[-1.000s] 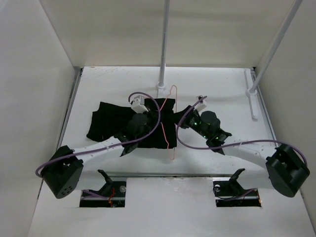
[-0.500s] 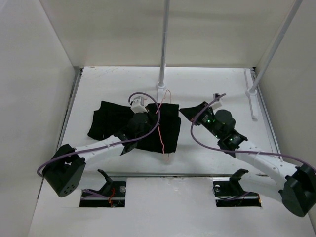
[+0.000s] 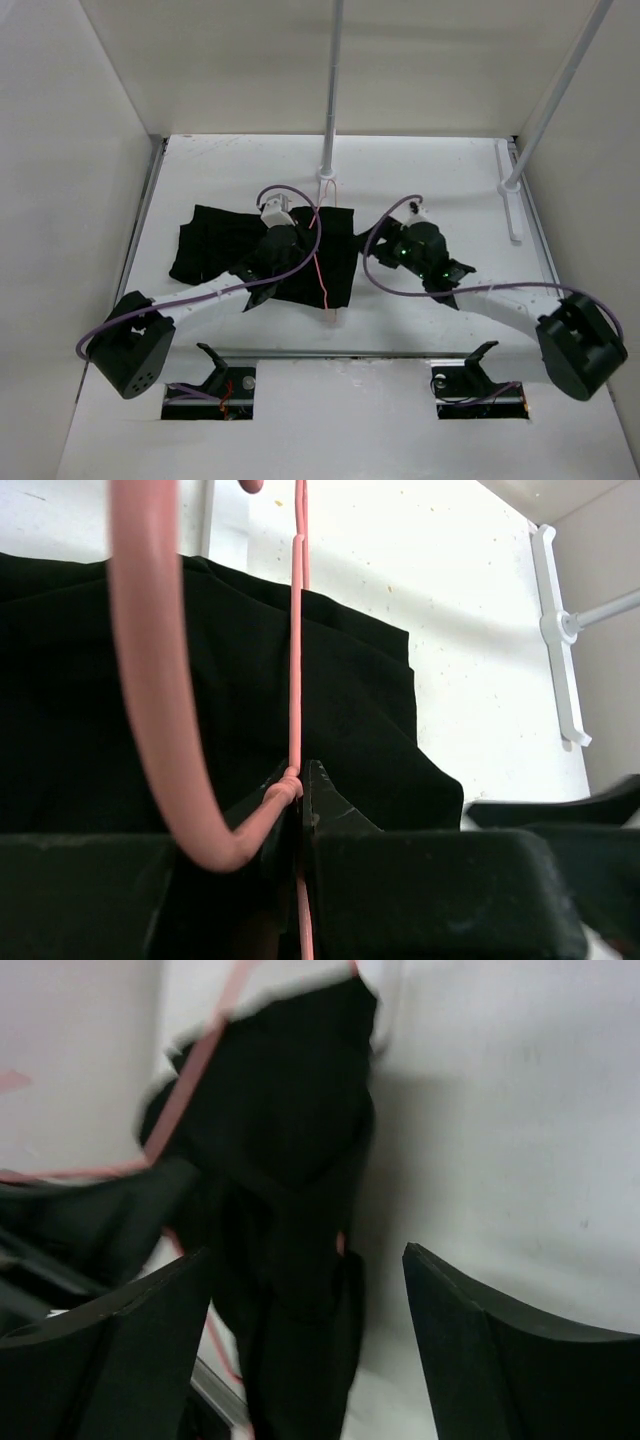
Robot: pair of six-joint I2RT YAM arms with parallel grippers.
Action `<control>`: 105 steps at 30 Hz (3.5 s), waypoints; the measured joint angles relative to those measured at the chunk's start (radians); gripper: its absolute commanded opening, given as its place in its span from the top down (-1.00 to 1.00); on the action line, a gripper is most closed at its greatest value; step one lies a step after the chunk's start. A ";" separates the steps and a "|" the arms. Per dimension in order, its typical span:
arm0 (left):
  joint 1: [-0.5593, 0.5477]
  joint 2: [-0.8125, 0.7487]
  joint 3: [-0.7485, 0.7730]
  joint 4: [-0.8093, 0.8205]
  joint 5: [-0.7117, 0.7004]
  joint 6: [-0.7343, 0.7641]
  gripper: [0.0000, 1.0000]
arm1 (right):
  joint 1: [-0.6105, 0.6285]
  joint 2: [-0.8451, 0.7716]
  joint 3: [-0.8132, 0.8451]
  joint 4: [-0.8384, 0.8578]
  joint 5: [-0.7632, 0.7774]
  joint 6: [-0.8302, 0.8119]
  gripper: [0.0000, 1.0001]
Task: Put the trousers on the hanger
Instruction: Place trousers on hanger
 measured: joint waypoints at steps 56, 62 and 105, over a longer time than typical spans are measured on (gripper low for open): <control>-0.053 -0.038 0.089 -0.084 -0.008 0.050 0.94 | -0.045 -0.478 0.058 -0.462 0.195 -0.268 -0.58; -0.097 -0.049 0.137 -0.099 -0.036 0.095 0.94 | -0.019 -0.527 0.097 -0.575 0.340 -0.327 -0.67; -0.173 -0.050 0.240 -0.204 -0.056 0.130 0.82 | 0.274 -0.005 0.090 0.057 0.016 -0.235 0.84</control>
